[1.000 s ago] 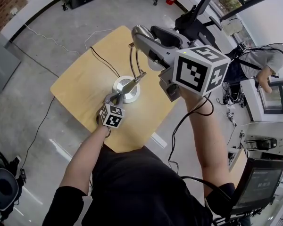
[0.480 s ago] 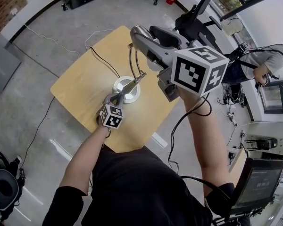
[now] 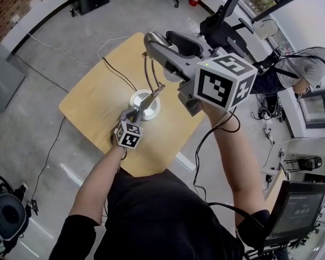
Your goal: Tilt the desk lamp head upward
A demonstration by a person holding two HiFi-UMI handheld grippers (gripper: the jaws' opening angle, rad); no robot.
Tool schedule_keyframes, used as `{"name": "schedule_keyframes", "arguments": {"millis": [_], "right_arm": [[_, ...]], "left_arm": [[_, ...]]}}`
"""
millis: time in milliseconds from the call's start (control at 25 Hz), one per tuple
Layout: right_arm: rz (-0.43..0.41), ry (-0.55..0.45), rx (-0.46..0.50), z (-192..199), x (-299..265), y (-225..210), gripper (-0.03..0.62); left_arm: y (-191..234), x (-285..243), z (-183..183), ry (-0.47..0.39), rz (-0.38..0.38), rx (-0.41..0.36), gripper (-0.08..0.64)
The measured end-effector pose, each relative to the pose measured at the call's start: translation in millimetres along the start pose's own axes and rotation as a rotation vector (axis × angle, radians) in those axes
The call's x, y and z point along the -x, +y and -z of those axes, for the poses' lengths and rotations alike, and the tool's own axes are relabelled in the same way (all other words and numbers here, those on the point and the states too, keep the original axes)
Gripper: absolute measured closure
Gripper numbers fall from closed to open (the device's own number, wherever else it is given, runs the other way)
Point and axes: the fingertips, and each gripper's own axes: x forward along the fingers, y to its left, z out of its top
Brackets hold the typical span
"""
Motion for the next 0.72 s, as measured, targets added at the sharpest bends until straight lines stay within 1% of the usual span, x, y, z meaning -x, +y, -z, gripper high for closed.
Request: {"name": "schedule_keyframes", "arguments": {"millis": [80,160,240,400,560,720], "right_arm": [[-0.027,-0.061,-0.034,-10,10,-2,0.347],[-0.016,-0.122,-0.068,-18,25,-8,0.347],[0.007,-0.157,-0.095,-18,41,-14,0.347],[0.032,-0.172,-0.131,1,67,-18,0.347],[0.036,-0.182,-0.171,17,86,-15,0.347],[0.056,-0.202,-0.2,36,108,-14,0.347]], "left_arm": [[1,-1,0,0.002,0.004,-0.009,0.543],[2,-1,1,0.006,0.006,-0.02,0.541],[2,-2,2,0.023,0.009,-0.013,0.541],[4,4,2,0.088,0.015,0.027,0.549],[0,23,-10,0.064,0.029,0.051,0.549],[-12,47,-20,0.039,0.041,0.094,0.549]]}}
